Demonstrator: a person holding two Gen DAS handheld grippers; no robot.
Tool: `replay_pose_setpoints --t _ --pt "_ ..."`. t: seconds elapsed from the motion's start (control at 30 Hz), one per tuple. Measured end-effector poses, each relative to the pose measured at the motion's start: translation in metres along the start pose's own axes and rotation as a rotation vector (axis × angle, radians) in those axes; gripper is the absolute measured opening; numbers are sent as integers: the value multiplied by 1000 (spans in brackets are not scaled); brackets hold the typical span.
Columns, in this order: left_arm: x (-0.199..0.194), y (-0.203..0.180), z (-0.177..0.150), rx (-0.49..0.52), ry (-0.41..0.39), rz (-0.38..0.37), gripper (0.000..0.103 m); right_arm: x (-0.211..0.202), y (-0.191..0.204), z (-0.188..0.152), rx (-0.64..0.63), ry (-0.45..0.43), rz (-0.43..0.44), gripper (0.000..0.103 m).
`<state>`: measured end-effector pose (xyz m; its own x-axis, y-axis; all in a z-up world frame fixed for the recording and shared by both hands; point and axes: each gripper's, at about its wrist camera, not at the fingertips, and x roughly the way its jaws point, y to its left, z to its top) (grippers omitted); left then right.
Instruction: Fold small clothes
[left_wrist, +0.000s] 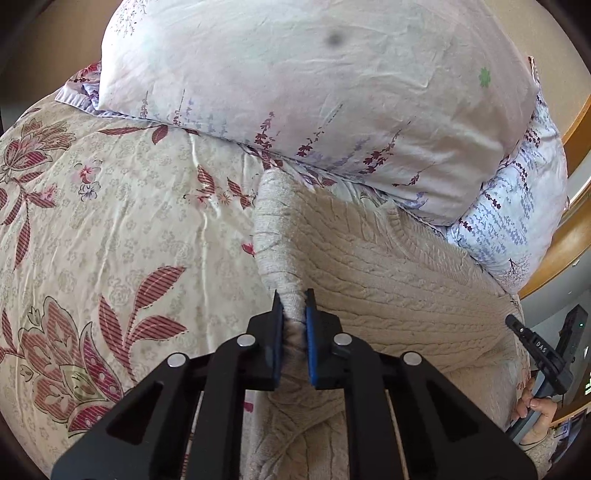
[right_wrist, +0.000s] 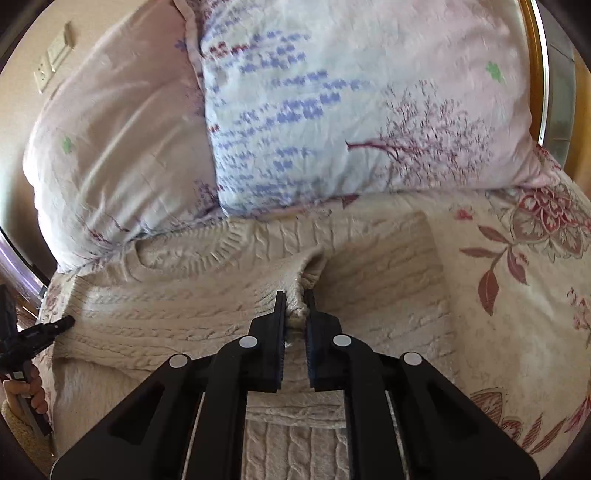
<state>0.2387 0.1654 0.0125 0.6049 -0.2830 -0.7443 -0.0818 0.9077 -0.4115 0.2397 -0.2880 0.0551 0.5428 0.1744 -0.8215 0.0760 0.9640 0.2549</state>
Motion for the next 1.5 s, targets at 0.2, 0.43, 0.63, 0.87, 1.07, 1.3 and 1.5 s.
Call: replay_pose_setpoints --t 0.2,0.43,0.63,0.87,1.07,1.3,1.5 --pt "5 3 1 -7 5 10 15 9 -1 -5 19 43 -52 11" --pt "-46 11 -21 8 -66 -104 56 -62 -30 -21 75 -4 141 61" --pt "-101 21 -79 84 -69 -161 60 -115 -89 -71 169 41 231 61" --pt "-117 39 -147 -1 0 -237 59 -129 -116 -127 220 125 272 49" --pt "-126 33 -180 -20 2 -329 53 -134 -108 -150 232 143 394 40" --pt "-132 18 -212 -11 46 -445 50 -141 -98 -171 240 165 517 31" --pt "-136 21 -232 -39 75 -529 43 -149 -91 -190 239 186 592 24"
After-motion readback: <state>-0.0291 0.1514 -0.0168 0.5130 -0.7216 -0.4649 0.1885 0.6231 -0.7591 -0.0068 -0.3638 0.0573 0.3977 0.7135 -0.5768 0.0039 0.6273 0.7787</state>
